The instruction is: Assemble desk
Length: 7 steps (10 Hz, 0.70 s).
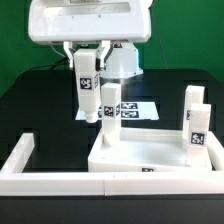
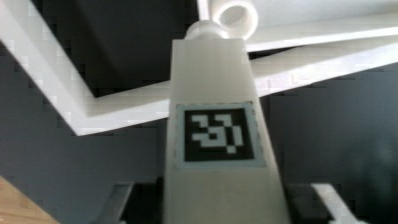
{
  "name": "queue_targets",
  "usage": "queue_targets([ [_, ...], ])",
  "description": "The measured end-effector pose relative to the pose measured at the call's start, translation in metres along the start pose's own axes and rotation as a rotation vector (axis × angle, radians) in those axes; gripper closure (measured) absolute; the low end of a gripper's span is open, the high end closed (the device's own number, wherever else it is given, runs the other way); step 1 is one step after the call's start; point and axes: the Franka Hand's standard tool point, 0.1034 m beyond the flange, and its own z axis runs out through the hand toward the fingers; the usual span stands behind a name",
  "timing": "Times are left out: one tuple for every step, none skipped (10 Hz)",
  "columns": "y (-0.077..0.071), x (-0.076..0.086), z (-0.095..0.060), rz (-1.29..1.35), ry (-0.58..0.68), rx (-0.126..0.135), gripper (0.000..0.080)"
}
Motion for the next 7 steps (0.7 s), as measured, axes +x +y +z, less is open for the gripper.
queue_targets([
  [0.0, -0.001, 0.0, -0.001, -0.003, 0.0, 0.0511],
  [0.0, -0.001, 0.001, -0.001, -0.003, -0.001, 0.0511],
  [0.004, 0.002, 0.006, -0.028, 0.026, -0.018, 0.0511],
  [0.0, 0.001, 0.011, -0.032, 0.022, -0.019, 0.0511],
  [-0.007, 0.003, 0.016, -0.028, 0.023, -0.018, 0.0511],
  [-0.01, 0.006, 0.022, -0.035, 0.024, -0.021, 0.0511],
  [-0.013, 0.008, 0.027, -0.041, 0.021, -0.023, 0.0511],
])
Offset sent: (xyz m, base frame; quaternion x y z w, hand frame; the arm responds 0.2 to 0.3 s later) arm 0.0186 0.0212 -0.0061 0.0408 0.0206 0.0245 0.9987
